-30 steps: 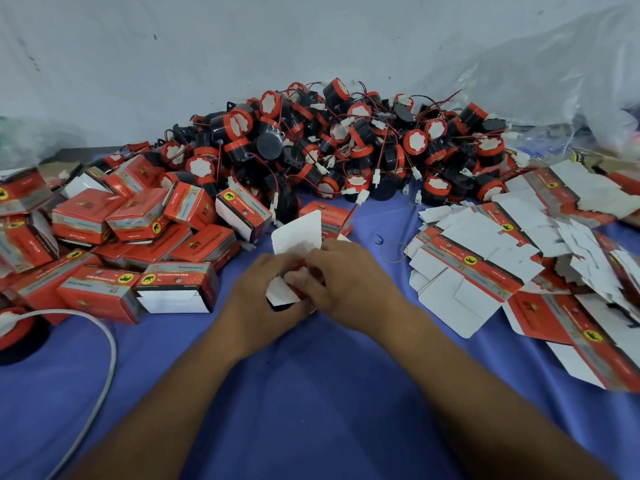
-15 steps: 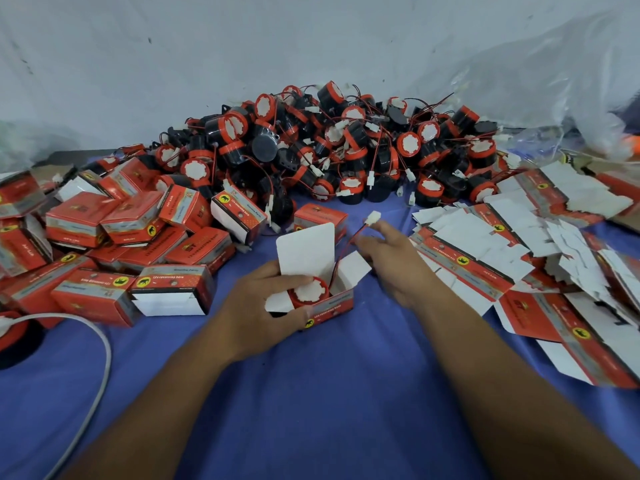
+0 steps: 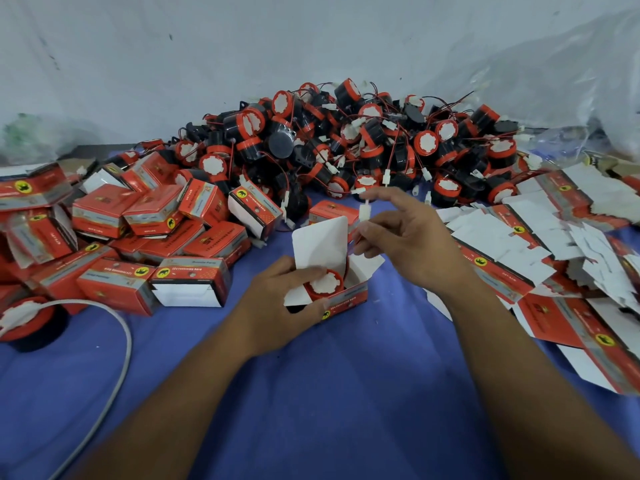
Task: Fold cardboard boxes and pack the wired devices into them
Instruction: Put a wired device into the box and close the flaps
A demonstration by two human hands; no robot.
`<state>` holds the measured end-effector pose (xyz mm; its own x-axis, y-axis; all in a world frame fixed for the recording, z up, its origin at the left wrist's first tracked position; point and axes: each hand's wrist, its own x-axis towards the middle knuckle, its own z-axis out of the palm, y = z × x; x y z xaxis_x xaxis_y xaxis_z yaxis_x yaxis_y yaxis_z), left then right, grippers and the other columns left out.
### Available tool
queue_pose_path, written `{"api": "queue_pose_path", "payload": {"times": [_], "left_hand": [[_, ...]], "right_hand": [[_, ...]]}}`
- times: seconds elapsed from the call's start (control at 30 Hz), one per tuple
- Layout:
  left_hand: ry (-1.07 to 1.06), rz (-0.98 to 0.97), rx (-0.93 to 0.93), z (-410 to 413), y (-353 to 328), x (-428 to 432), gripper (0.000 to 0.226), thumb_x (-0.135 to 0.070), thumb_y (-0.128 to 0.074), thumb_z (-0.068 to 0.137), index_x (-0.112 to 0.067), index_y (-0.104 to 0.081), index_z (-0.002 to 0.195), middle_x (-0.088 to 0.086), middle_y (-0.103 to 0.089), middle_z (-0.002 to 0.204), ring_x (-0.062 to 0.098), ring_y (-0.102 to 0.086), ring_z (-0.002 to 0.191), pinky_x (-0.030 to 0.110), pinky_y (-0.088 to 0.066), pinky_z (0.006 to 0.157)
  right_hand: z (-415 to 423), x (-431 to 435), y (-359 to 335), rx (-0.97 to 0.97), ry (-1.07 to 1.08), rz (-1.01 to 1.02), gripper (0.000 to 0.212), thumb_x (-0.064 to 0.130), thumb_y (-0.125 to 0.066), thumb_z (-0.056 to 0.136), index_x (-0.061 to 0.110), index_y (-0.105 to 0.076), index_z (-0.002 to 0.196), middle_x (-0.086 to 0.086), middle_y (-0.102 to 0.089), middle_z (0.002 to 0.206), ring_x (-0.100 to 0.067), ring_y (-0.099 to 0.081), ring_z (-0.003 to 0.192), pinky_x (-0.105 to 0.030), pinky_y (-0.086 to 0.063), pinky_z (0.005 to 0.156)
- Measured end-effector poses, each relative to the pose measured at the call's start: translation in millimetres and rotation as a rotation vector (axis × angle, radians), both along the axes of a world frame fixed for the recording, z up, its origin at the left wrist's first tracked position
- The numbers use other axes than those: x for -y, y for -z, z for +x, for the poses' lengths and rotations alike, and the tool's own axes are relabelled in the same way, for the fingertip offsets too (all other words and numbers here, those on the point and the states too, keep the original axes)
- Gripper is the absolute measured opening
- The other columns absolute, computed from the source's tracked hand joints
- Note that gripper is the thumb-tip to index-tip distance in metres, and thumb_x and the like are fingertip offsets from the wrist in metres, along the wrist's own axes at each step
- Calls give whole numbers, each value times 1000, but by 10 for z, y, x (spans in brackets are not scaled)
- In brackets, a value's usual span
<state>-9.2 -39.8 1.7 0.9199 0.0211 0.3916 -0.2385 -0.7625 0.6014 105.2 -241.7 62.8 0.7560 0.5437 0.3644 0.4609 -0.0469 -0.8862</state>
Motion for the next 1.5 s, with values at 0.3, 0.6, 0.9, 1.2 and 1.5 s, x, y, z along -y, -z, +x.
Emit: {"api": "queue_pose_path", "payload": {"times": [0.3, 0.6, 0.9, 1.2, 1.5], "left_hand": [[-4, 9, 21, 11, 14, -8, 48, -27, -77, 85, -16, -64, 130, 5, -60, 116, 19, -61, 101, 33, -52, 85], [60, 75, 26, -13, -33, 25, 56, -37, -67, 81, -13, -62, 131, 8, -60, 122, 23, -61, 107, 35, -53, 90], [100, 84, -12, 9, 4, -7, 65, -53, -59, 83, -17, -58, 137, 5, -57, 127, 23, -59, 112, 42, -51, 93], [132, 69, 49, 22, 23, 19, 59, -45, -63, 82, -10, -64, 129, 11, -62, 114, 28, -62, 100, 46, -54, 81], [77, -17, 20, 49, 55, 0, 51, -38, -70, 83, -21, -63, 130, 3, -61, 120, 18, -61, 106, 38, -53, 88]], "right_hand": [[-95, -45, 31, 285, 160, -460, 5, 15, -73, 88, 15, -70, 84, 11, -59, 66, -1, -53, 59, -14, -38, 54], [-332, -341, -53, 613, 174, -1025, 22, 6, -57, 94, 14, -76, 99, 0, -54, 98, -16, -37, 86, -24, -30, 68], [-431, -296, -68, 687, 207, -1098, 24, 7, -48, 96, 15, -69, 106, -7, -59, 107, -21, -31, 89, -33, -33, 72], [-409, -385, 13, 480, 334, -939, 15, 10, -56, 93, 16, -64, 104, -9, -66, 101, -32, -61, 91, -40, -52, 72], [-312, -358, -30, 432, 191, -874, 22, 6, -53, 95, 16, -66, 111, -5, -66, 107, -26, -58, 101, -41, -51, 84]]}}
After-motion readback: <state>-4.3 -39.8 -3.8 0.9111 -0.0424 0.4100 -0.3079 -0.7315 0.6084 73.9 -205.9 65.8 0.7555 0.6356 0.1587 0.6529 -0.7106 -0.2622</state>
